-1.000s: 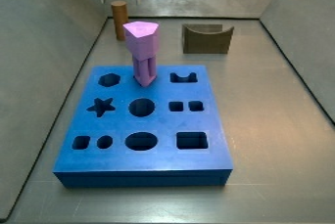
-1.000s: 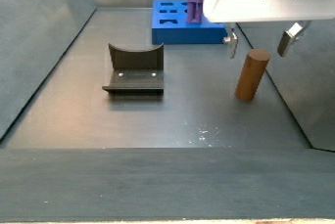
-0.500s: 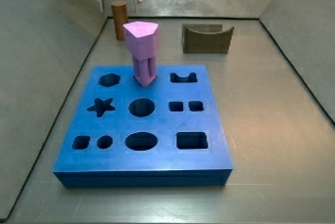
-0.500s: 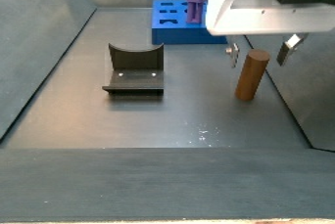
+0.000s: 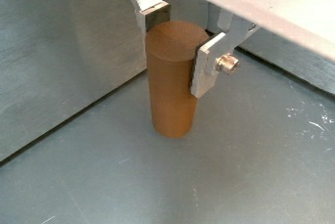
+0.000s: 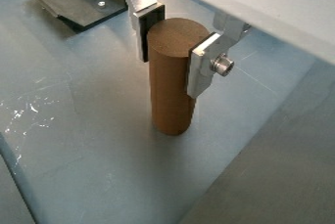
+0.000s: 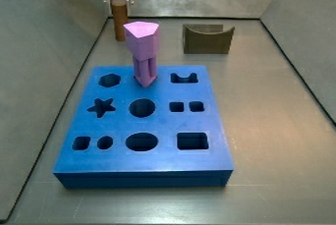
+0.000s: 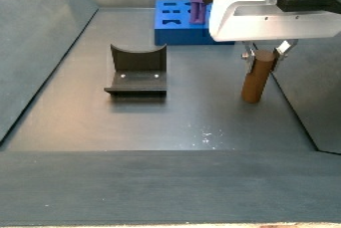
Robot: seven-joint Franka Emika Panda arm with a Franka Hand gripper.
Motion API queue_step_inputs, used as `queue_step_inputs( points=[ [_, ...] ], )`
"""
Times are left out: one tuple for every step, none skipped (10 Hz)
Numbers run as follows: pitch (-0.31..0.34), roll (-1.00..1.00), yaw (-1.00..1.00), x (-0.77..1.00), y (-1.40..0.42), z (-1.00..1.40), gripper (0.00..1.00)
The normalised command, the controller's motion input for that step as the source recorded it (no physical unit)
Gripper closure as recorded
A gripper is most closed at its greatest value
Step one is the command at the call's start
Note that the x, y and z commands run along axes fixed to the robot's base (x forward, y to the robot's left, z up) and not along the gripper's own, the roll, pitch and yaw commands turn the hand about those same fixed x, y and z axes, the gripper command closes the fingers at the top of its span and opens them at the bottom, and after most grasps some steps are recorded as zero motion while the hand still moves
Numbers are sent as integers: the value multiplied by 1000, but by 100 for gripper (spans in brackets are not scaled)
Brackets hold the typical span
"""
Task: Pick up the round object. Move to above the board. Insert the round object.
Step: Pick up the round object, then move to above the board.
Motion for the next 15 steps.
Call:
queue_step_inputs(
  points=[
    [0, 0, 0, 0, 0, 0, 100],
    [0, 0, 0, 0, 0, 0, 100],
    [0, 0, 0, 0, 0, 0, 100],
    [0, 0, 0, 0, 0, 0, 100],
    [0, 0, 0, 0, 0, 0, 100],
    [0, 0, 0, 0, 0, 0, 100],
    [0, 0, 0, 0, 0, 0, 100],
    [0, 0, 0, 0, 0, 0, 100],
    [0, 0, 0, 0, 0, 0, 100],
    [0, 0, 0, 0, 0, 0, 100],
    [418, 351, 382, -298, -498, 1000, 100],
    [391, 372, 312, -282, -488, 1000, 100],
    [297, 420, 221, -260, -450, 1000, 100],
    [211, 446, 128, -236, -394, 1000, 100],
    [163, 413, 88, -223, -371, 1000, 100]
  ],
)
